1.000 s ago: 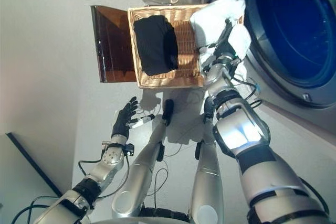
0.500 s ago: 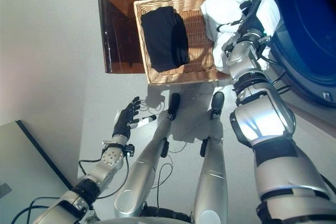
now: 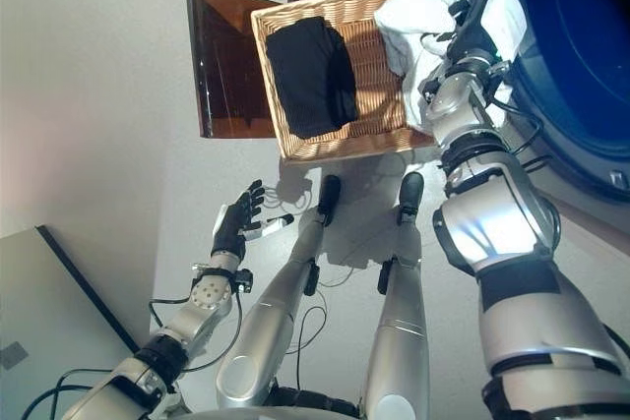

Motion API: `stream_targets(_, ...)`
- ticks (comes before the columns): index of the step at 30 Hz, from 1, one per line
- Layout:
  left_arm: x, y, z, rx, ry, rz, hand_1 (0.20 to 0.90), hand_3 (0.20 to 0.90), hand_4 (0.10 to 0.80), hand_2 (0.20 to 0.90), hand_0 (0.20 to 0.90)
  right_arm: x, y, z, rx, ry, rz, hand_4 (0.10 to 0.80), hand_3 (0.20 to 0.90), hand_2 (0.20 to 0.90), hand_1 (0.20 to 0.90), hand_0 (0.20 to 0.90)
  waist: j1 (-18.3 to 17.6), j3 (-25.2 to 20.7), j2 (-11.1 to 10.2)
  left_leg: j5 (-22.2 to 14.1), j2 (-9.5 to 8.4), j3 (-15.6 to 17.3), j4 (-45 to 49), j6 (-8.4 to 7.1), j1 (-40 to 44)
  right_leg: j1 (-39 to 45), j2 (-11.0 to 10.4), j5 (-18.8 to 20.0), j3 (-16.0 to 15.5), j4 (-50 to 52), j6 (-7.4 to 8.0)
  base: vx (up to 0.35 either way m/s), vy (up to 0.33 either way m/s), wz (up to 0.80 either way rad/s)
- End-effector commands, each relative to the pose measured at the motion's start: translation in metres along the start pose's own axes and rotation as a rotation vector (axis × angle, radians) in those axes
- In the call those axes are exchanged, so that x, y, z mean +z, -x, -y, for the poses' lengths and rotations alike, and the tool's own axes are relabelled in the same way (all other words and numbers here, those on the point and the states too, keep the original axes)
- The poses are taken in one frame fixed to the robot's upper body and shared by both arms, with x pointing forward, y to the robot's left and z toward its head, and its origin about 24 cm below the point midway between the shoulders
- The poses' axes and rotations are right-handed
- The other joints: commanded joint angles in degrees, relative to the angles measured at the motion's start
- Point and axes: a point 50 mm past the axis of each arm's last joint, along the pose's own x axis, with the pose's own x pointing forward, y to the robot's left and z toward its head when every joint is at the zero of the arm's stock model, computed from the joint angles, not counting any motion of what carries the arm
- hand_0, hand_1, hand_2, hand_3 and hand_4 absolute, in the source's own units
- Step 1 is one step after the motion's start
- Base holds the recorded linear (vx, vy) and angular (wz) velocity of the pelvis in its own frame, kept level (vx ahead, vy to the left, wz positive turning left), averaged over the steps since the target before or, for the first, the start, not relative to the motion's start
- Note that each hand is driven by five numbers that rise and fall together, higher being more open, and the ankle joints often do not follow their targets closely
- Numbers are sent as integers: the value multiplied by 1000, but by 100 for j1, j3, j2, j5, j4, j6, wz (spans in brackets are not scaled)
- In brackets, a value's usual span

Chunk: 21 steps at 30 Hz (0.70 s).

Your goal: Pick up the clothes and place them into the washing machine

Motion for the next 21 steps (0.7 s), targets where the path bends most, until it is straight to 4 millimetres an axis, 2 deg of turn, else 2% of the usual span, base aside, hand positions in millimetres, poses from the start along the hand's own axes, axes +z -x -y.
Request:
stream_targets(1,13,-1,-3,-3,-7,79,900,900,800,900,900,52,0,3,-6,-27,168,800,900,900,900,900,201,37,303,-246,-157,77,-90,-193,56,-45,-290,-712,-189,623,226,0,10,-8)
stream_targets(9,6,0,-1,-1,-21,52,900,900,800,900,900,44,6,-10,-4,-39,144,800,900,900,900,900,141,37,238,-279,-125,131,-90,-170,299,187,-261,-729,-168,592,214,4,5,-4)
stream_targets(21,-10,-1,1,45,-63,-30,900,900,800,900,900,21,38,-57,41,-158,47,800,900,900,900,900,-72,37,27,-400,-104,191,-90,-112,851,834,-272,-711,-176,409,220,19,6,-5)
